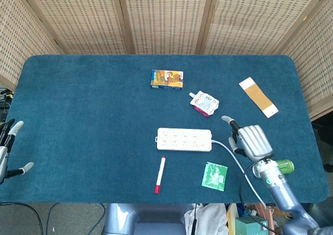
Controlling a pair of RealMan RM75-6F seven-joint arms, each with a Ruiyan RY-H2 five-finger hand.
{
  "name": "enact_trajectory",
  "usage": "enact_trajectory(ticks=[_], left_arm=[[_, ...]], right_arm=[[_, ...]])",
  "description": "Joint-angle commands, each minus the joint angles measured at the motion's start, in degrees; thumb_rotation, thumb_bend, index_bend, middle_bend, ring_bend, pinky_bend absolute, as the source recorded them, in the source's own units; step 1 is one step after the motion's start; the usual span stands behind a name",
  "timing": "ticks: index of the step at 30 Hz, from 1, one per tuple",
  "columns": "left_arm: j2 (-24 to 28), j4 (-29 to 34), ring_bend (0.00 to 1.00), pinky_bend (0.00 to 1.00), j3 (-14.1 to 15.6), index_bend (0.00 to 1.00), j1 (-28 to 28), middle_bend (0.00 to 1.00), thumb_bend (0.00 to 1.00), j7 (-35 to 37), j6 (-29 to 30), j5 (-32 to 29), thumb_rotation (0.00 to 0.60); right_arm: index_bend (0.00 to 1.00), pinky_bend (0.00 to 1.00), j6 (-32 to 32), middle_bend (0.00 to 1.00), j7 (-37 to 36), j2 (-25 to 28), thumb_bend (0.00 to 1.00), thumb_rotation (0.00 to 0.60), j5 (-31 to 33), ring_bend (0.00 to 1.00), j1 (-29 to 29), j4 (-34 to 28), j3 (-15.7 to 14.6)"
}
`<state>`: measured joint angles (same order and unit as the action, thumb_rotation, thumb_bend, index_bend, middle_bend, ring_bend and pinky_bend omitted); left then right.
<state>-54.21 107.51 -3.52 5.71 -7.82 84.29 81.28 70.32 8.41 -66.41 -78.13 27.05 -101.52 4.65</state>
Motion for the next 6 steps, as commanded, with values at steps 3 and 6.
enact_trajectory(ticks=[3,6], left_arm=[[-0.2,-0.3,0.00,0.00,0.6,0.00,-0.5,0.00,0.00,0.0,0.6,1.0,0.600],[-0.4,-0.4,0.00,0.00,0.9,0.00,-0.8,0.00,0.00,-0.3,1.1,1.9,0.600]], right_arm=[[0.00,0.00,9.3,0.00,0.9,1.0,0.00,0.600,-2.8,0.00,-9.8,0.1,-5.6],[0.00,0.00,13.7,0.00,1.1,-1.0,0.00,0.600,-3.6,0.00,-13.5,2.9,-6.5]])
